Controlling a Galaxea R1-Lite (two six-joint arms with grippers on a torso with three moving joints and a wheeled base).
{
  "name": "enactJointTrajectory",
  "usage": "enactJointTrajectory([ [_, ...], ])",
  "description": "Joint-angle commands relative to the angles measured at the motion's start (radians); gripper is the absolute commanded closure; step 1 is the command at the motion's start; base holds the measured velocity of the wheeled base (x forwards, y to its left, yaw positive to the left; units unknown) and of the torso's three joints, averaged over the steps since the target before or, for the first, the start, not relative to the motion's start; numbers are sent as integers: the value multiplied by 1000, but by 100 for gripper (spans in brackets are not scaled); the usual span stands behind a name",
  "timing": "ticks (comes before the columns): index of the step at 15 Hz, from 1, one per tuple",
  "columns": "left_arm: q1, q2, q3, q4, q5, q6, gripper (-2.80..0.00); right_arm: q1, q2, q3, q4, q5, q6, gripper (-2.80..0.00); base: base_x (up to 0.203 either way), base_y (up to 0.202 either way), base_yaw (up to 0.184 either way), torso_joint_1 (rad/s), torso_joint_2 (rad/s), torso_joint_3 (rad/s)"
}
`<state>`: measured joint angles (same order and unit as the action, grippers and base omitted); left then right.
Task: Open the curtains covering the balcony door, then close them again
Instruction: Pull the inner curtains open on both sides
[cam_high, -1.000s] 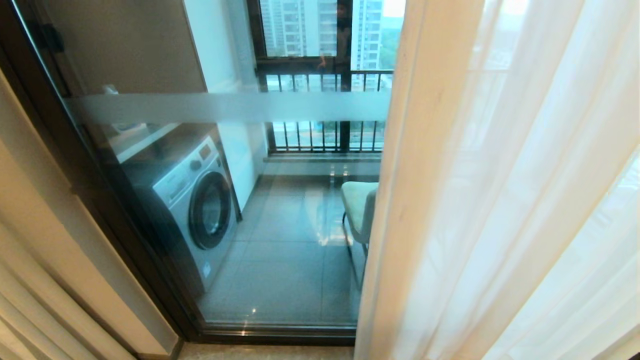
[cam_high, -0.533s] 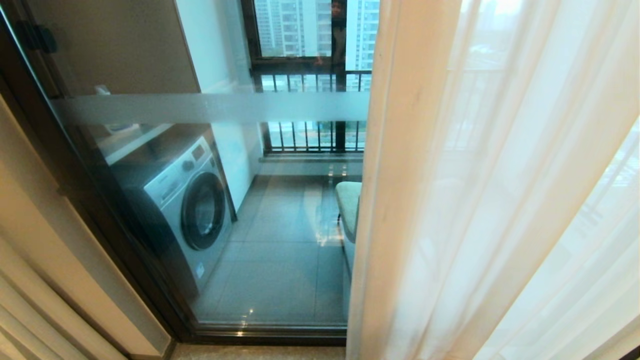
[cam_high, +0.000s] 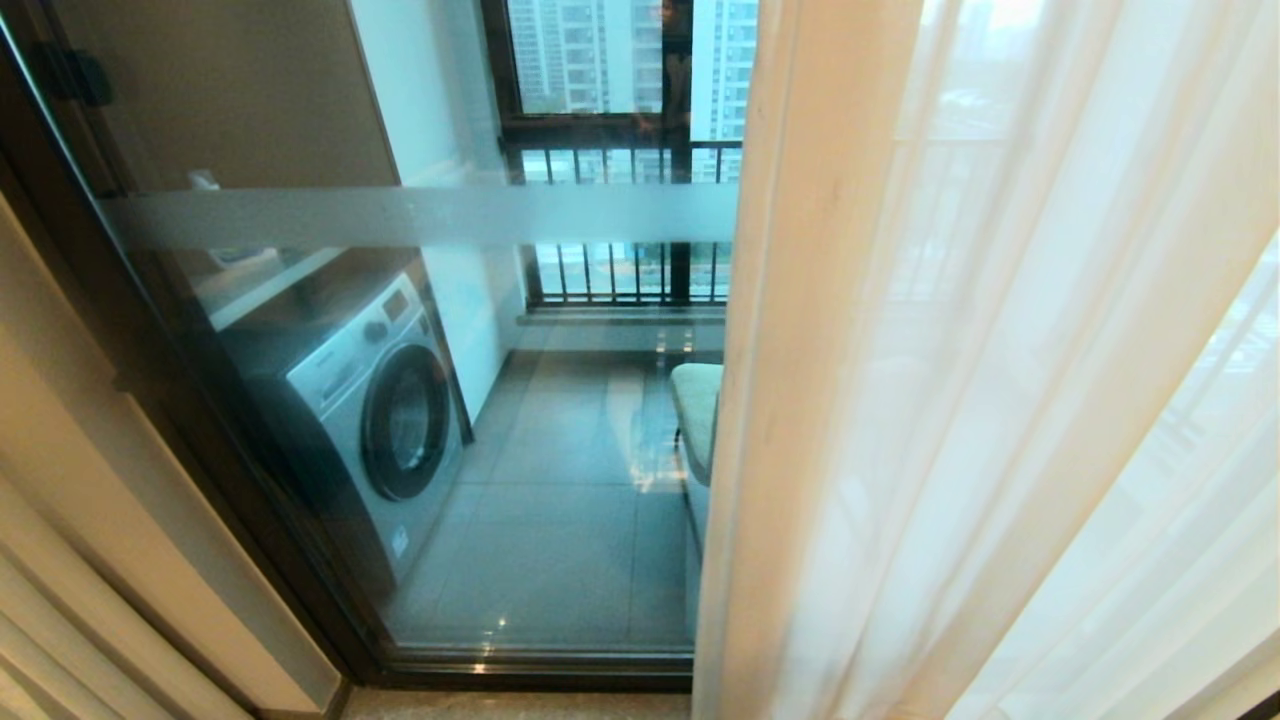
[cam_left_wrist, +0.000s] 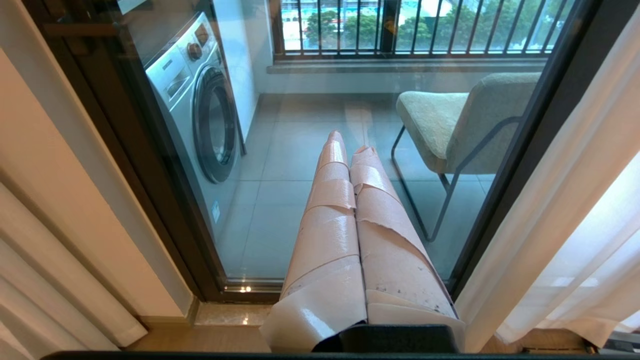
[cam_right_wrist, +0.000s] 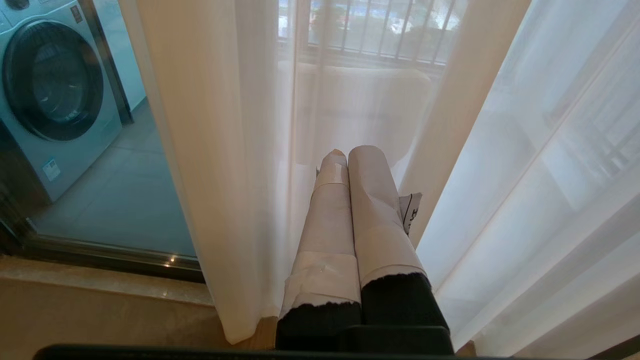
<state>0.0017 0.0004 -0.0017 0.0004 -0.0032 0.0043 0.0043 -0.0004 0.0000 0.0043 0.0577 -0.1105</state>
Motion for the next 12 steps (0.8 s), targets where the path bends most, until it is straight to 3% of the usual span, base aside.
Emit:
enactJointTrajectory([
  [1,0,0,0,0,0,0,0,0,0,-4,9,4,-31,0,0,0,0,0,0,0],
  [4,0,0,0,1,0,0,0,0,0,-43,29,11,-56,0,0,0,0,0,0,0],
  [7,1,0,0,0,0,0,0,0,16,-164,148,72,-119,0,0,0,0,0,0,0],
  [12,0,0,0,1,0,0,0,2,210,-344,169,90,-205,0,0,0,0,0,0,0],
])
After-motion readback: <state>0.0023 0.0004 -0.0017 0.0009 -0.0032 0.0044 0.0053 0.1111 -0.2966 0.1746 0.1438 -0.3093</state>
